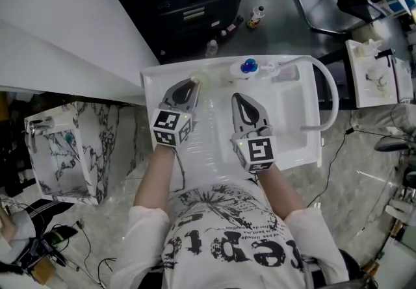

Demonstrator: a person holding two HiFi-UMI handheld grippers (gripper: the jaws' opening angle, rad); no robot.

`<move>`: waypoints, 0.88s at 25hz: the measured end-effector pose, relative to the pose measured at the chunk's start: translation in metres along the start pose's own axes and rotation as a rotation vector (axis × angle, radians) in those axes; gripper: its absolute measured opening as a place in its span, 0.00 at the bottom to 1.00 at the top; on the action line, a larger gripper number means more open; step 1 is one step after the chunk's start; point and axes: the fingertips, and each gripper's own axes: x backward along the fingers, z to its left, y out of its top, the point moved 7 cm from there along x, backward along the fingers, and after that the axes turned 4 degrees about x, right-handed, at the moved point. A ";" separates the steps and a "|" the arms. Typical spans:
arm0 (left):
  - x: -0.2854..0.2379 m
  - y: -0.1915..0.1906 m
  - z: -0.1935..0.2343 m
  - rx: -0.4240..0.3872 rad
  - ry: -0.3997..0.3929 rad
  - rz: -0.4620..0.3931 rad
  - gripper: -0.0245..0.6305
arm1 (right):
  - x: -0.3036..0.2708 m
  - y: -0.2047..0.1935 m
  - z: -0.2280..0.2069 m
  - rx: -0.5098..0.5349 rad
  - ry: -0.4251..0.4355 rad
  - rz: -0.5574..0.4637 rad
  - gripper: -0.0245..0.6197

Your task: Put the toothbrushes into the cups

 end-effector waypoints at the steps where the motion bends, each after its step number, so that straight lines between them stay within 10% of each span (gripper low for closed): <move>1: 0.000 0.000 0.001 0.005 0.003 -0.003 0.08 | -0.001 0.000 0.000 0.000 0.000 0.001 0.03; 11: 0.001 -0.003 0.016 0.013 0.130 0.049 0.08 | -0.004 -0.002 -0.002 -0.005 0.013 0.019 0.03; 15: 0.000 -0.005 0.018 0.036 0.132 0.067 0.32 | -0.003 -0.005 0.000 -0.004 0.024 0.026 0.03; 22: 0.011 -0.010 0.014 0.020 0.160 0.088 0.34 | 0.004 -0.004 0.000 -0.007 0.021 0.024 0.03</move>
